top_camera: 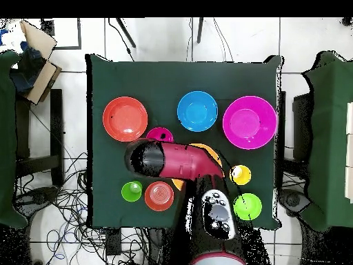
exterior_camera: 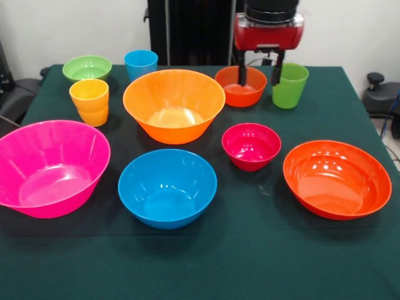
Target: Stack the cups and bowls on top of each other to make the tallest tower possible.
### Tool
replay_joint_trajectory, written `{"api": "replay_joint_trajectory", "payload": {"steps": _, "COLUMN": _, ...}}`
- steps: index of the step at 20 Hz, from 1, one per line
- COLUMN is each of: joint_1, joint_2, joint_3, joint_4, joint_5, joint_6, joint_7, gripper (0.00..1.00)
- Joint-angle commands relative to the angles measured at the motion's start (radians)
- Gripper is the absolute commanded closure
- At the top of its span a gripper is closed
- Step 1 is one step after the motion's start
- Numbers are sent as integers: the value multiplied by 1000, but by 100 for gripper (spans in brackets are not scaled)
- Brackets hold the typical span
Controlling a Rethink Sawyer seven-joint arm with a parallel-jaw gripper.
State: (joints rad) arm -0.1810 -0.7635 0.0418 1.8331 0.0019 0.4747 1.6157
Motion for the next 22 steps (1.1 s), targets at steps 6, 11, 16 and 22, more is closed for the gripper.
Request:
{"api": "replay_joint_trajectory", "payload": {"steps": 6, "joint_1": -163, "joint_2": -49, "joint_3": 182, "joint_4": 143, "joint_5": -76, "joint_6": -75, "joint_7": -43, "gripper": 0}}
{"api": "replay_joint_trajectory", "payload": {"steps": 11, "joint_1": -155, "joint_2": -39, "joint_3": 177, "joint_4": 143, "joint_5": -101, "joint_6": -102, "joint_7": -10, "gripper": 0}}
{"api": "replay_joint_trajectory", "payload": {"steps": 16, "joint_1": -148, "joint_2": -37, "joint_3": 175, "joint_4": 140, "joint_5": -107, "joint_6": -102, "joint_7": 3, "gripper": 0}}
{"api": "replay_joint_trajectory", "payload": {"steps": 22, "joint_1": -134, "joint_2": -47, "joint_3": 162, "joint_4": 139, "joint_5": -108, "joint_6": -83, "joint_7": 15, "gripper": 0}}
